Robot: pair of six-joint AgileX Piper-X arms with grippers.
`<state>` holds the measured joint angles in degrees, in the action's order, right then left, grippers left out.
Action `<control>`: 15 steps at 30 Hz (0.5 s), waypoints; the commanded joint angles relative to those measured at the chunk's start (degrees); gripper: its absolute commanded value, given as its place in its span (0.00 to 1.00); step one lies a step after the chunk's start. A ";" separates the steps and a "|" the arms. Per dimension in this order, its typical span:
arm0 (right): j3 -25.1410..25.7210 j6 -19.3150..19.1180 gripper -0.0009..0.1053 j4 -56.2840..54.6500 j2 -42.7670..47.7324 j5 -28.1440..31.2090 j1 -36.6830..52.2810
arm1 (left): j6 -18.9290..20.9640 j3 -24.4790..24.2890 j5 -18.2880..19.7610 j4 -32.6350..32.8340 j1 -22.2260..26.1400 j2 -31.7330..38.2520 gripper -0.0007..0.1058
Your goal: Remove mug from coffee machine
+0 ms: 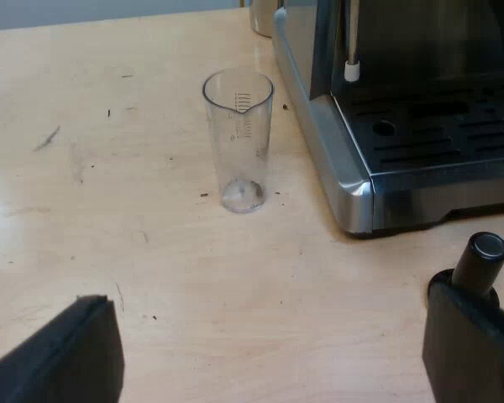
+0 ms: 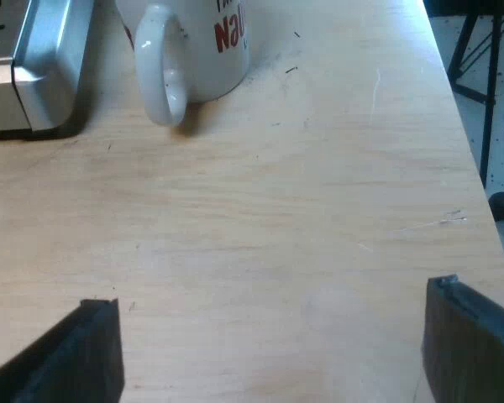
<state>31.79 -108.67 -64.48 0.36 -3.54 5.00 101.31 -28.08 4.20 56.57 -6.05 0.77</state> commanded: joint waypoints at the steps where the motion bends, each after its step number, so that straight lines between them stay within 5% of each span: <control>1: 0.57 -0.39 0.71 0.11 2.61 -0.51 0.16 | 0.03 -0.06 -0.56 -0.84 0.08 2.18 0.79; 15: 0.57 -0.39 0.71 0.11 2.61 -0.13 0.16 | 0.03 -0.06 -0.56 -0.84 0.08 2.28 0.79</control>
<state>31.79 -108.67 -64.48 0.36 -3.54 5.00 101.31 -28.08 4.20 56.59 -6.05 0.77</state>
